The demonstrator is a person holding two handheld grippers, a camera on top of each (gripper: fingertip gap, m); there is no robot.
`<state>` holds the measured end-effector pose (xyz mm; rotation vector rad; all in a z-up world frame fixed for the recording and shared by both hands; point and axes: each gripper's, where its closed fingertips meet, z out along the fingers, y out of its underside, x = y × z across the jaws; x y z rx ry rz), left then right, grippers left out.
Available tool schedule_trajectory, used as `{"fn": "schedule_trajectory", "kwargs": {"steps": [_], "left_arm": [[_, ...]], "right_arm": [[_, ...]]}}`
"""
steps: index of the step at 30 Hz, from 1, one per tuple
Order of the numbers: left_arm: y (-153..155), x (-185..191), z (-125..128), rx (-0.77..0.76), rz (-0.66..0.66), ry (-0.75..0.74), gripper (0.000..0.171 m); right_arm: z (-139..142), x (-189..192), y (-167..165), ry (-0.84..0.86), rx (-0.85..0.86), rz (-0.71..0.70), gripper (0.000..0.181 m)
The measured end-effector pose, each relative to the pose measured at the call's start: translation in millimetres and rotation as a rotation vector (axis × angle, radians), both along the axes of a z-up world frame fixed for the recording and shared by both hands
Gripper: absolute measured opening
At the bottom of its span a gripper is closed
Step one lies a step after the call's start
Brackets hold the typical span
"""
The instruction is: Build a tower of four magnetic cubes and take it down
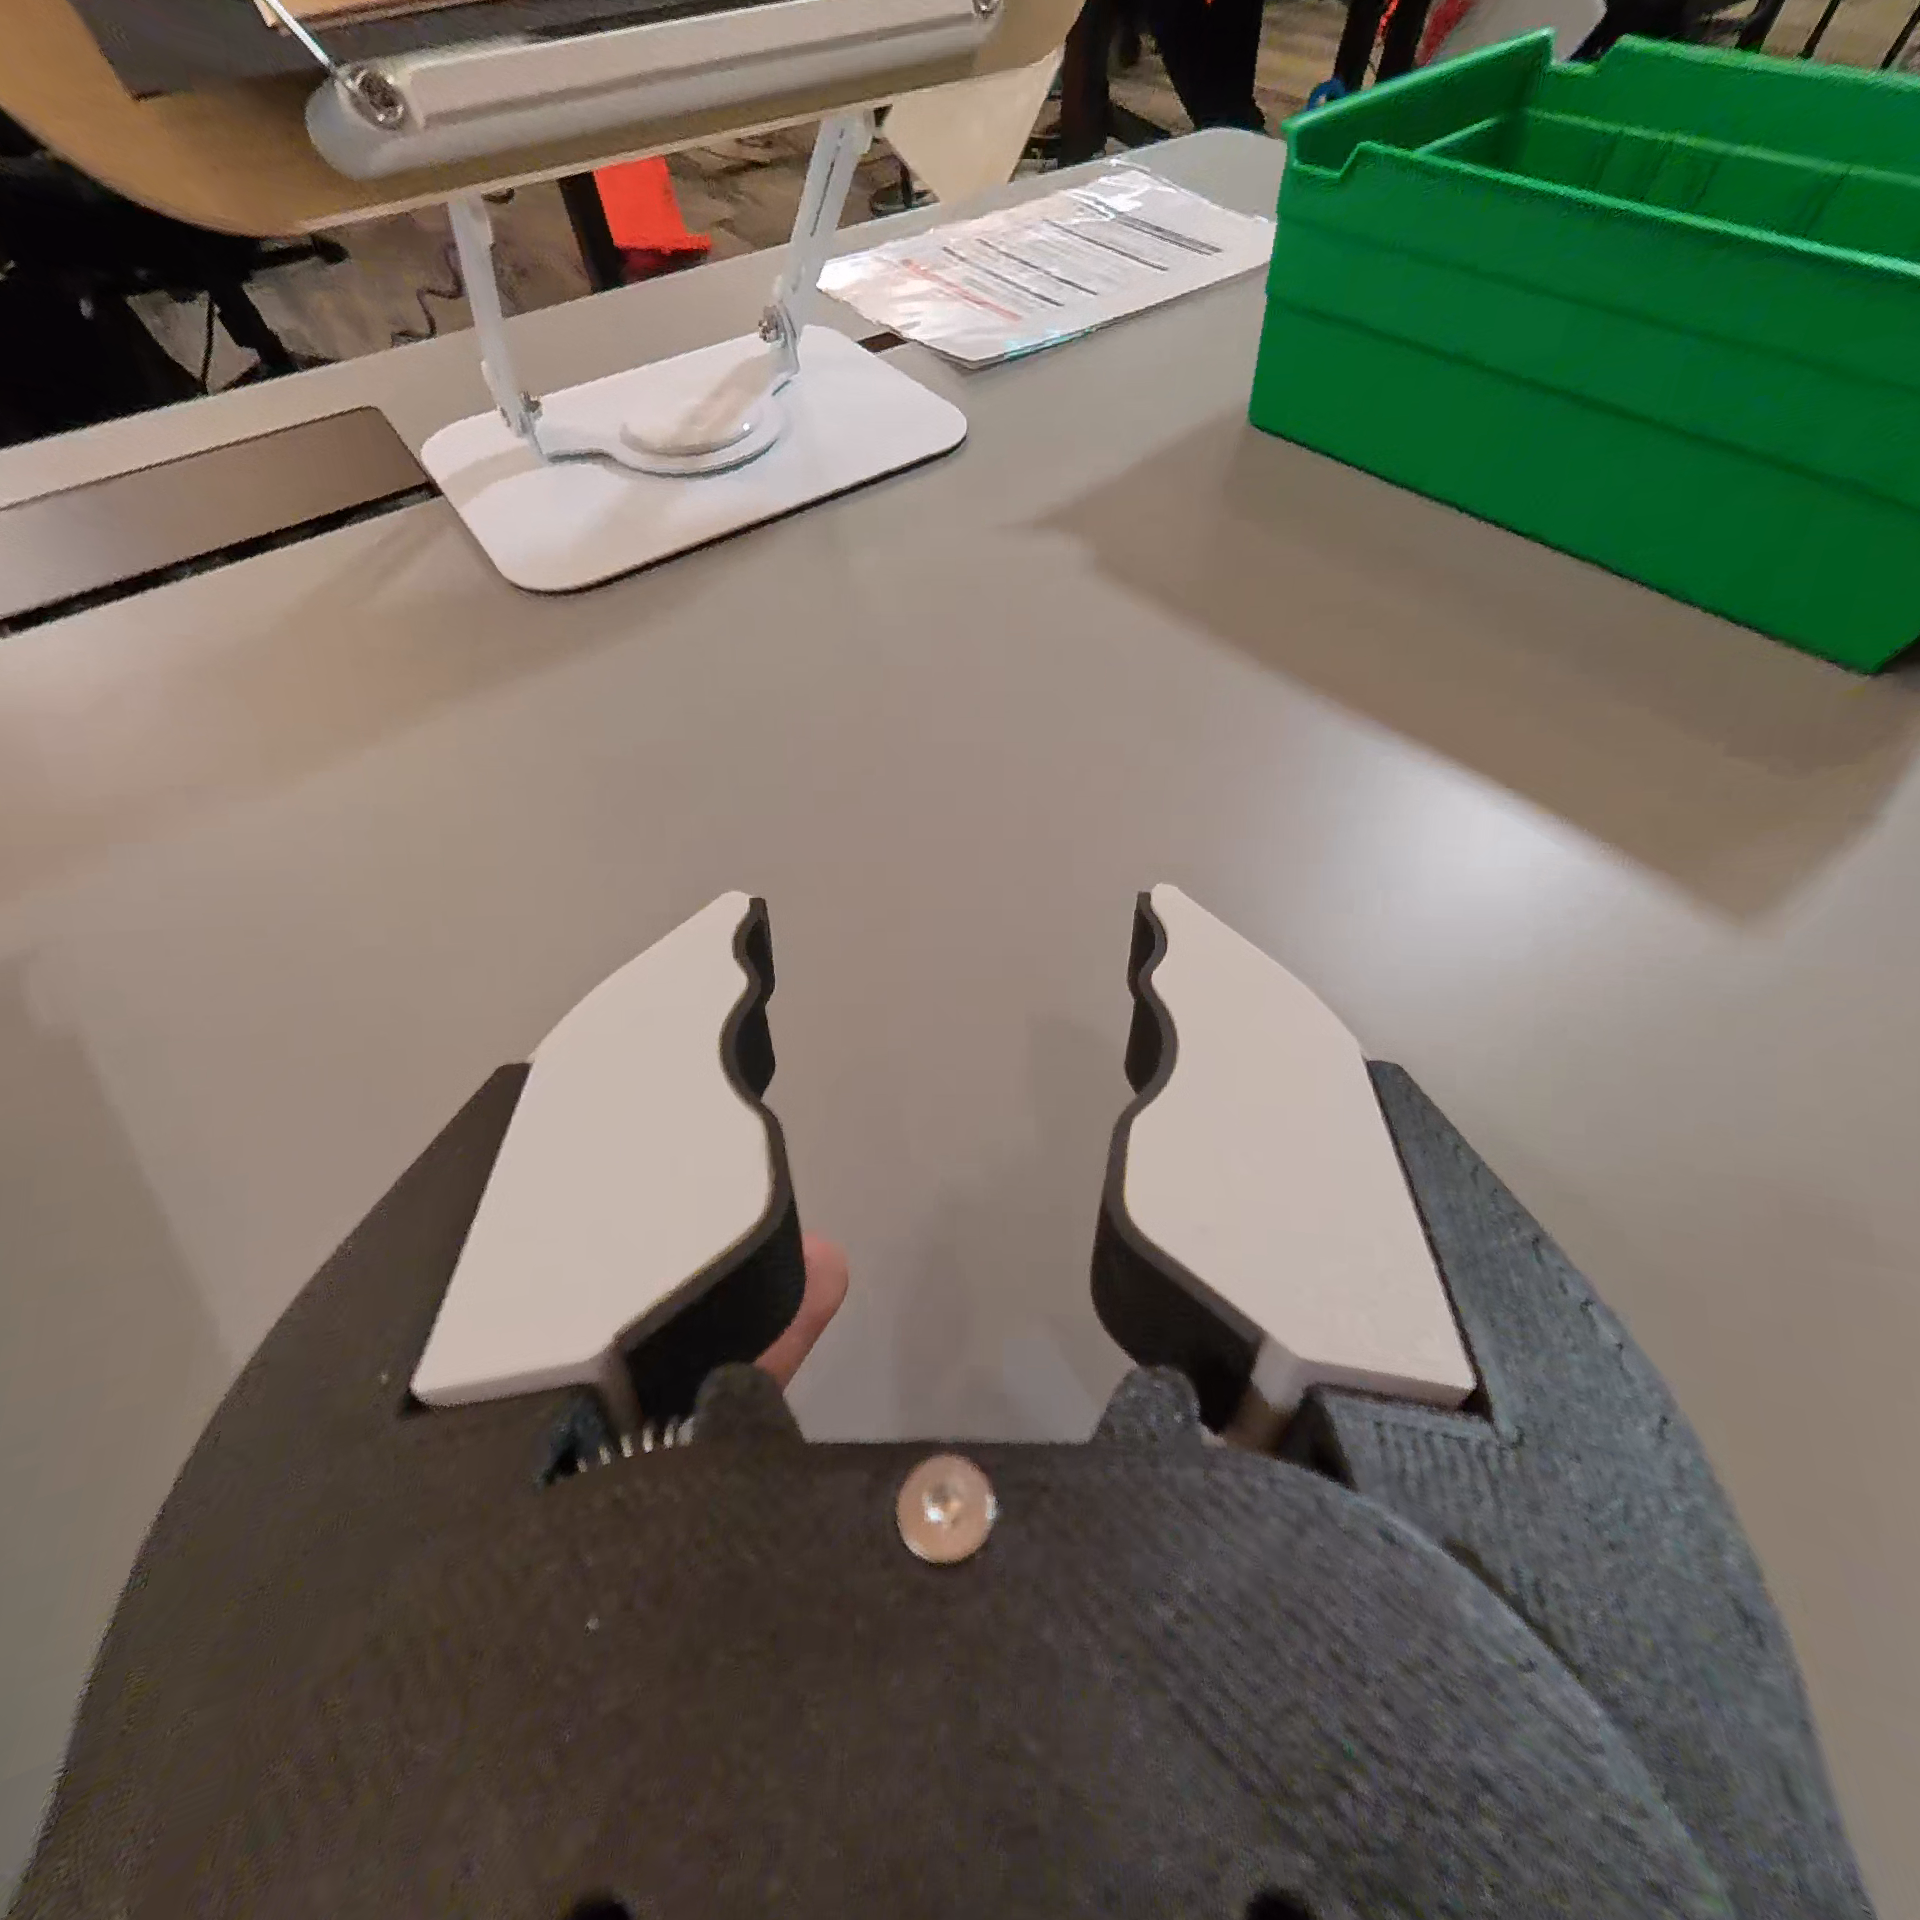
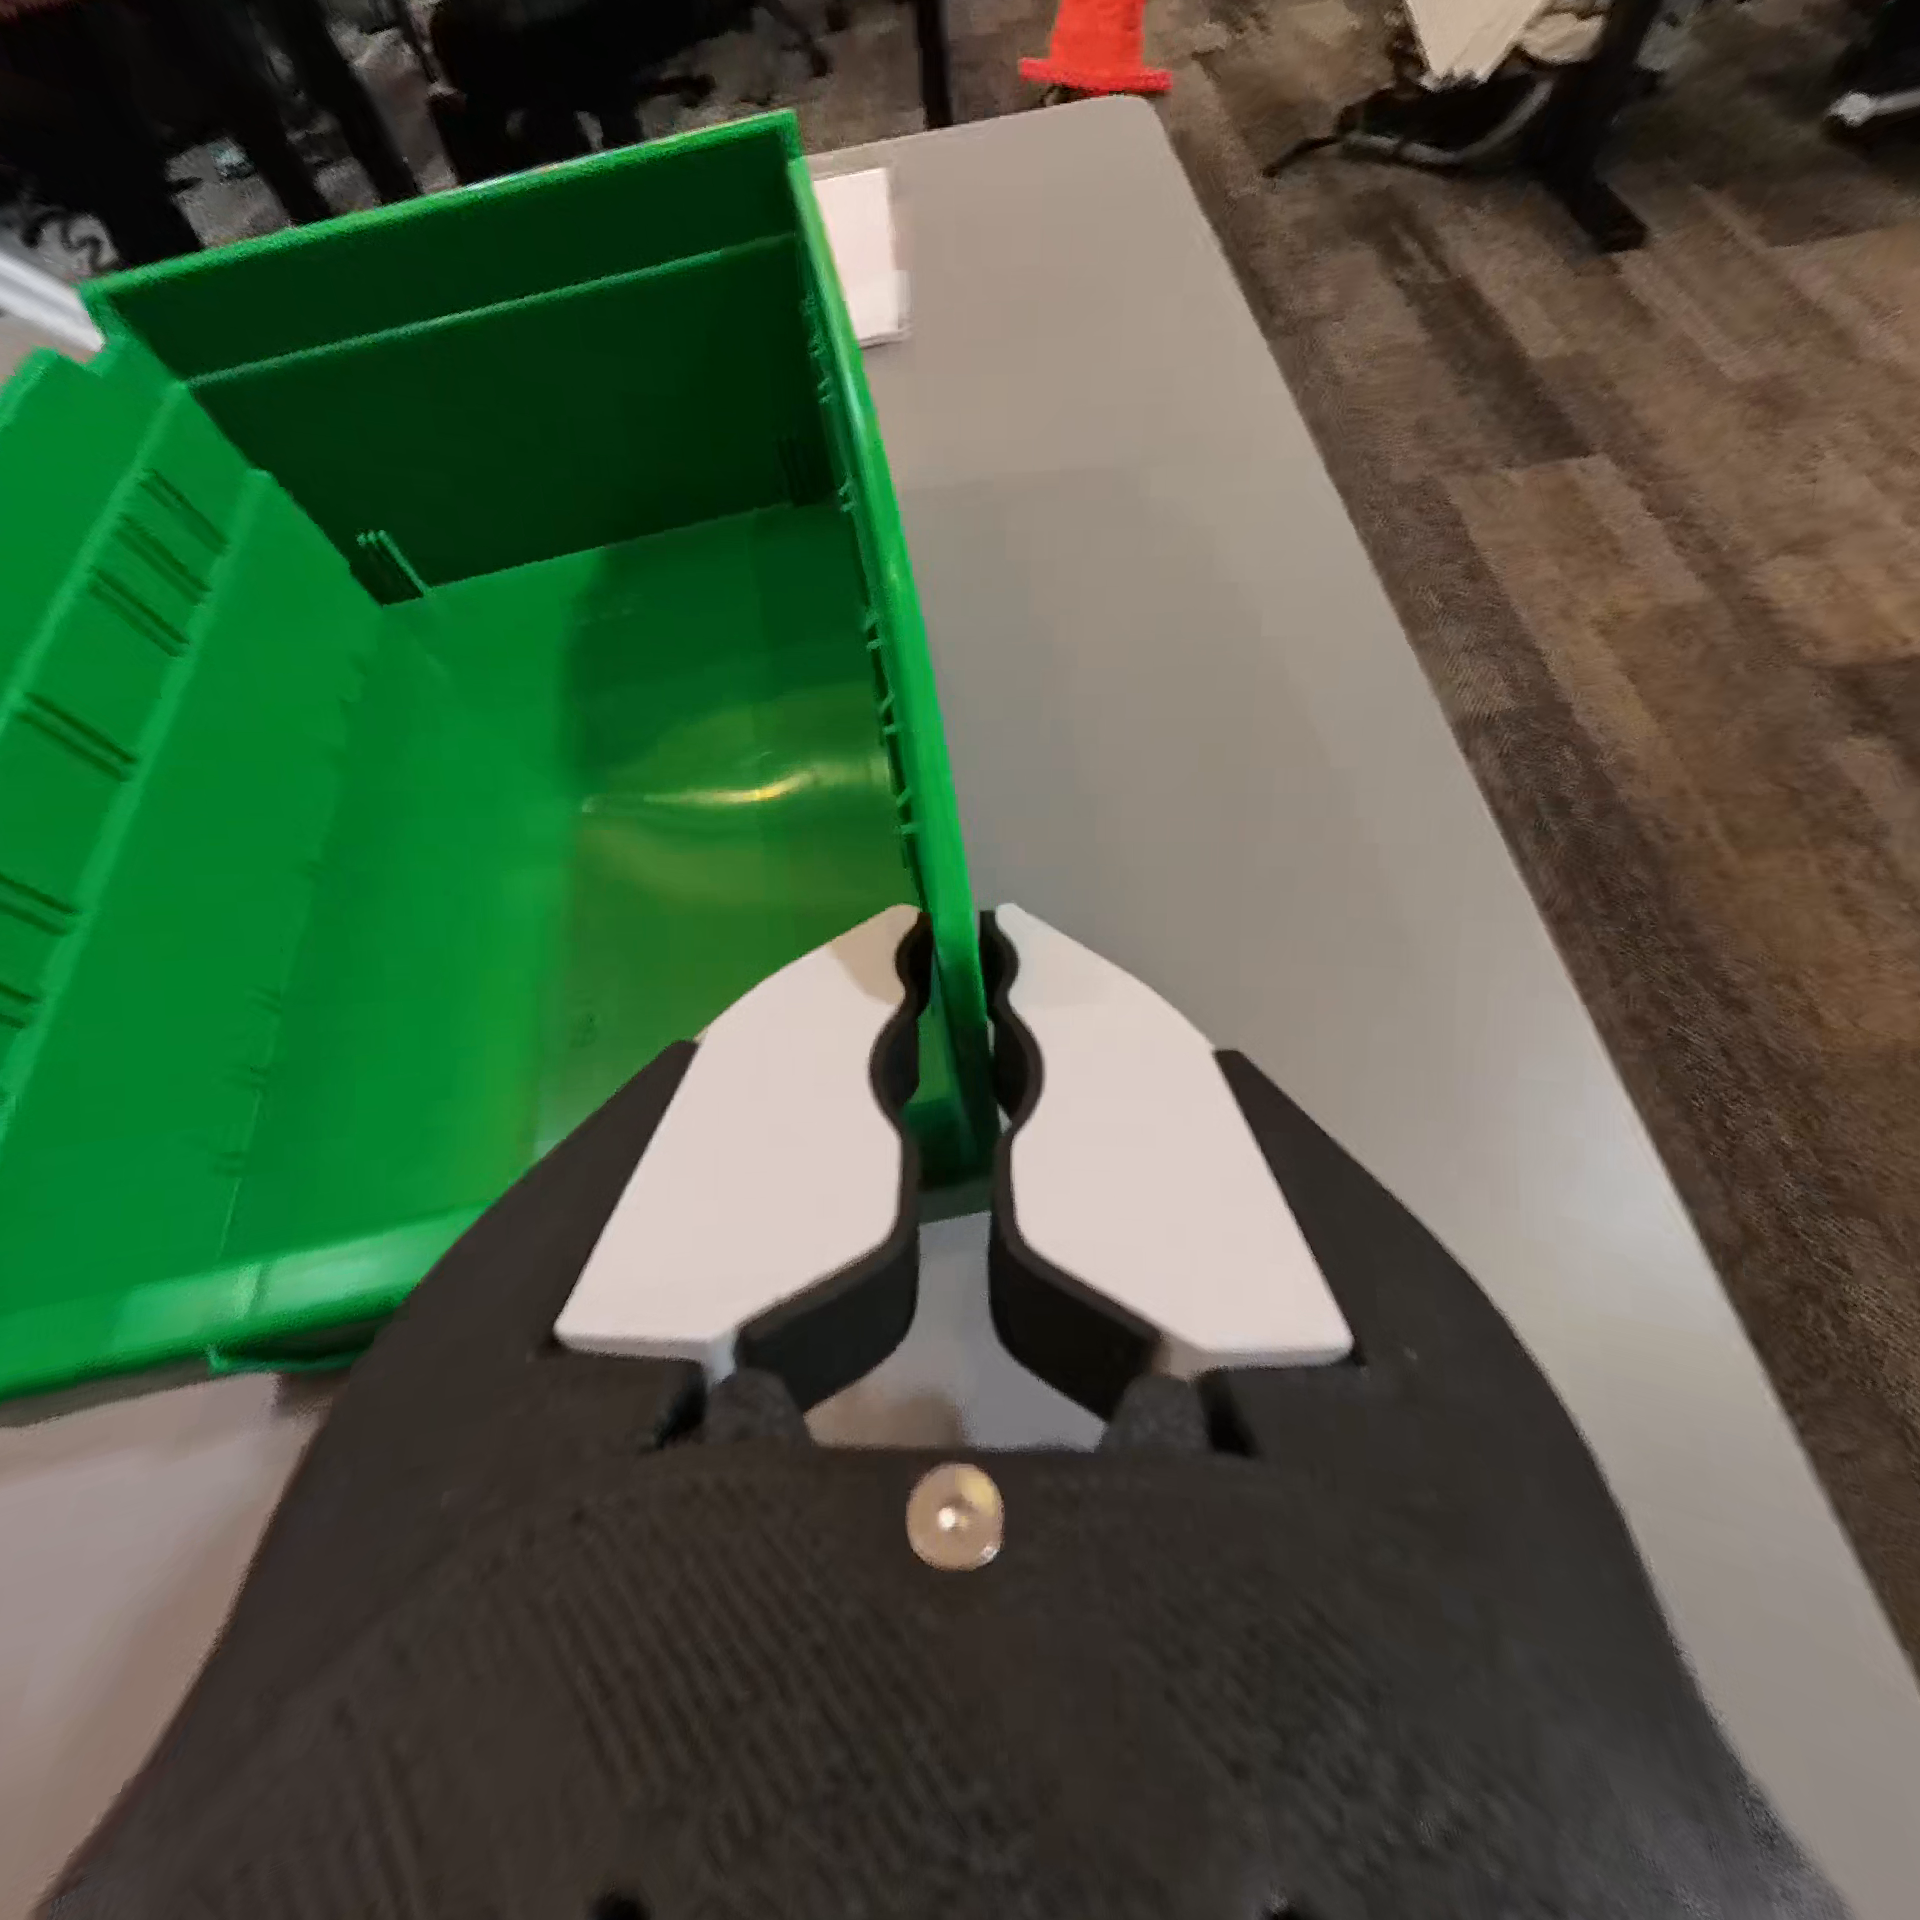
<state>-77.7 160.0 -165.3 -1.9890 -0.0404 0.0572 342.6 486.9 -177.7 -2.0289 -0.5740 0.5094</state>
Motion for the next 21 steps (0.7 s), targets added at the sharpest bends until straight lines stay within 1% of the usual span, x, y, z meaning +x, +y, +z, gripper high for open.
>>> {"fn": "schedule_trajectory", "kwargs": {"steps": [2,4,7,10,15,19,21], "left_arm": [[5.9,-1.2,0.4,0.003,-0.009,0.041,0.067],[9.1,-3.7,1.3,0.0,-0.004,0.055,0.067],[11.5,-1.9,8.8,0.037,-0.004,-0.008,0.067],[13.0,-0.7,10.2,0.048,-0.003,-0.071,0.066],[21.8,-1.9,15.9,0.08,-0.002,-0.129,0.064],[28.4,2.7,5.4,0.033,-0.029,-0.18,0.065],[29.1,4.7,7.1,0.036,-0.029,-0.201,0.065]], "right_arm": [[-1.0,-0.9,5.2,0.05,-0.045,-0.018,0.008],[-1.2,-3.2,2.8,0.065,-0.06,-0.013,0.007],[-0.9,-1.0,-2.2,0.019,-0.047,-0.006,0.005],[-2.0,1.2,-4.3,0.028,-0.045,-0.002,0.005],[-2.3,7.4,-13.9,-0.034,-0.024,0.028,0.004],[-2.2,13.0,-20.2,-0.029,-0.023,0.045,0.004],[-2.1,15.0,-20.0,-0.021,-0.018,0.06,0.004]]}}
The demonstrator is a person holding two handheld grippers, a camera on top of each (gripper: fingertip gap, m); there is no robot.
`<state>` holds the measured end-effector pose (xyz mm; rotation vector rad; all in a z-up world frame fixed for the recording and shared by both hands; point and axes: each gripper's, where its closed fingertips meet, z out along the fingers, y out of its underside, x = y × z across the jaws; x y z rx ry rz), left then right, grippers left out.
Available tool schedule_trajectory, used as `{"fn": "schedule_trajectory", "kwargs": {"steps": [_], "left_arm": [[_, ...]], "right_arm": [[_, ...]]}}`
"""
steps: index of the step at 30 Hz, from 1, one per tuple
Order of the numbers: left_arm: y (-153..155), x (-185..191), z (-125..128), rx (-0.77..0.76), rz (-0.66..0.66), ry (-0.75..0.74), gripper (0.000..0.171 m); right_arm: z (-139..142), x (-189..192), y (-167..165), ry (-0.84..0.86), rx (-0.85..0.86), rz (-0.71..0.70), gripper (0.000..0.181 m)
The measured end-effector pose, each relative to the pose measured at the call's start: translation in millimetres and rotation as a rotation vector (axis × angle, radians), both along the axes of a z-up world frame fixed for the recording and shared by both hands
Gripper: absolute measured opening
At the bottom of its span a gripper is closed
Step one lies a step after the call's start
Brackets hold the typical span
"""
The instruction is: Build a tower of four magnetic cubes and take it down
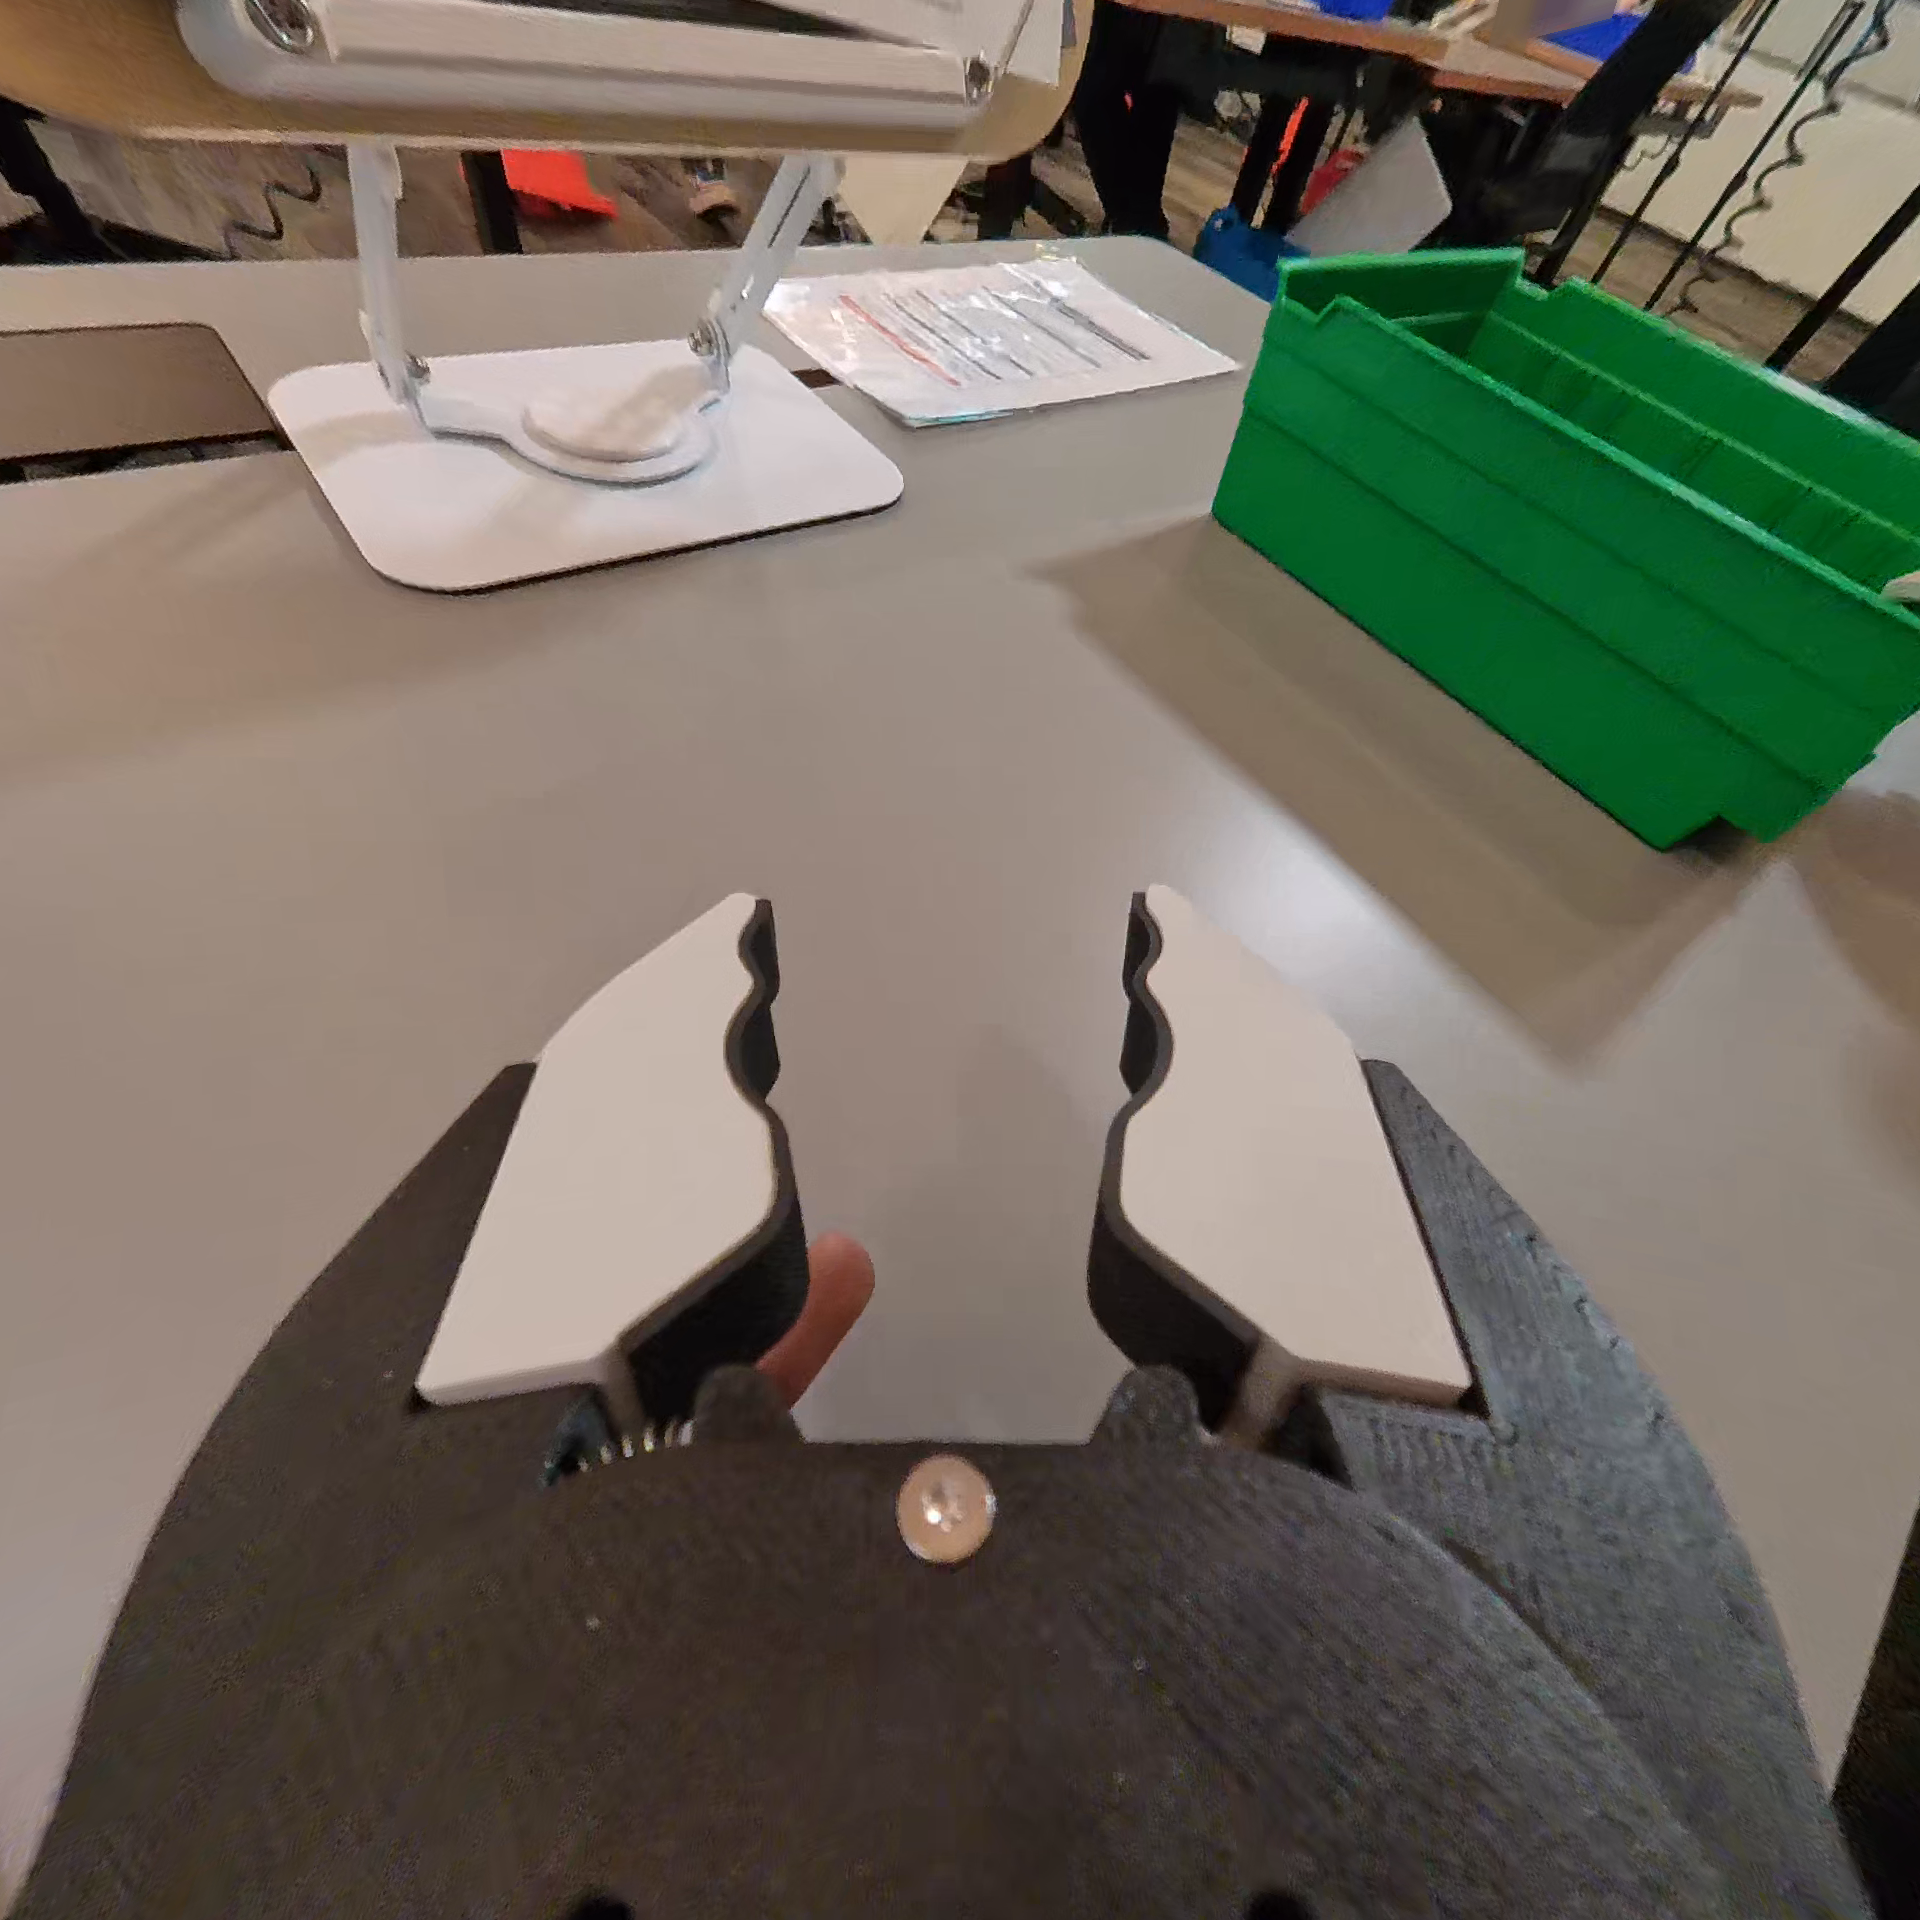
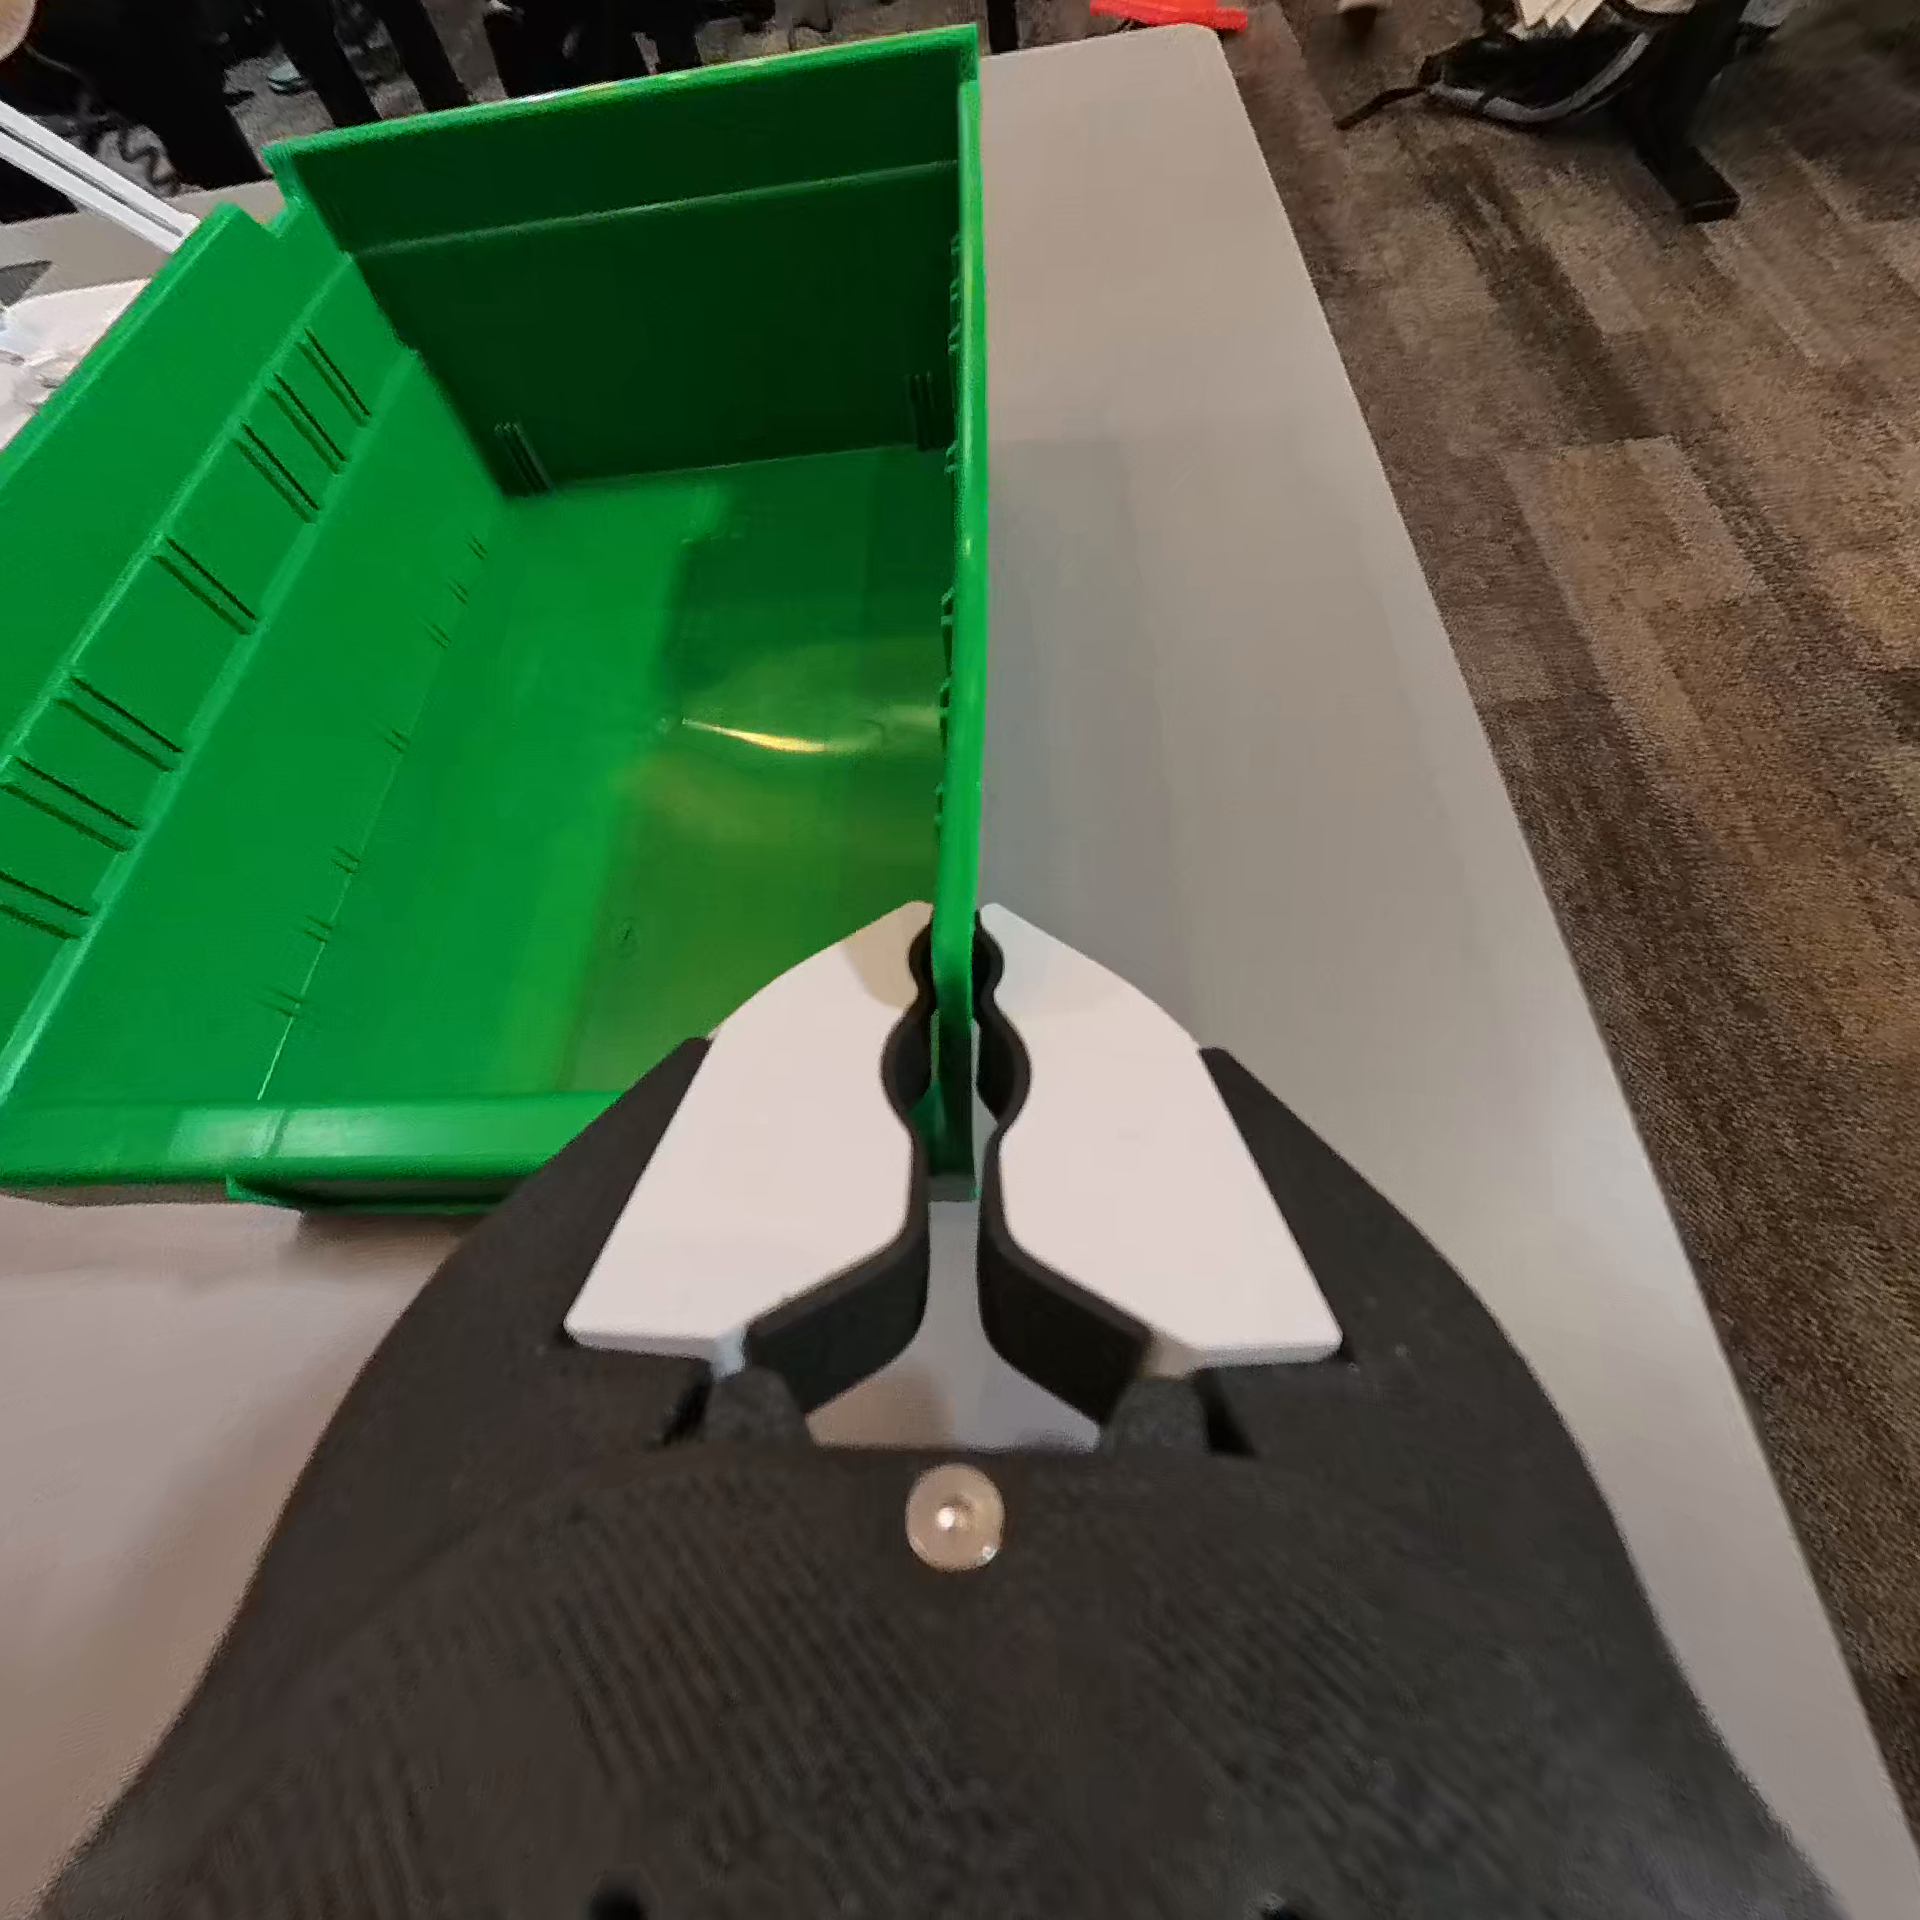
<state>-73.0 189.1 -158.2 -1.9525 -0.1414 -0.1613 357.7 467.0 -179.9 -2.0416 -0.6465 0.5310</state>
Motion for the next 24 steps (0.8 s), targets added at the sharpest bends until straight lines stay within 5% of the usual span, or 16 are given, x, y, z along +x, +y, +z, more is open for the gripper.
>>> {"fn": "schedule_trajectory", "kwargs": {"steps": [7,9,15,19,24], "left_arm": [[7.2,5.4,-3.4,-0.01,-0.023,-0.046,0.065],[6.5,4.4,0.1,0.006,-0.016,-0.043,0.065],[0.9,1.8,-0.6,0.002,-0.005,-0.039,0.065],[-5.1,-2.0,-2.0,-0.004,0.009,-0.022,0.065],[-17.8,-11.2,-0.2,-0.001,0.049,0.035,0.065]], "right_arm": [[2.2,0.8,1.7,0.117,-0.018,-0.013,0.007],[9.3,0.9,2.5,0.15,-0.014,-0.018,0.024],[90.9,-0.9,-7.8,0.302,0.216,-0.026,0.035],[156.1,-52.2,-42.8,0.314,0.363,0.119,0.032],[205.3,-168.9,-112.8,0.35,0.512,0.377,0.034]]}}
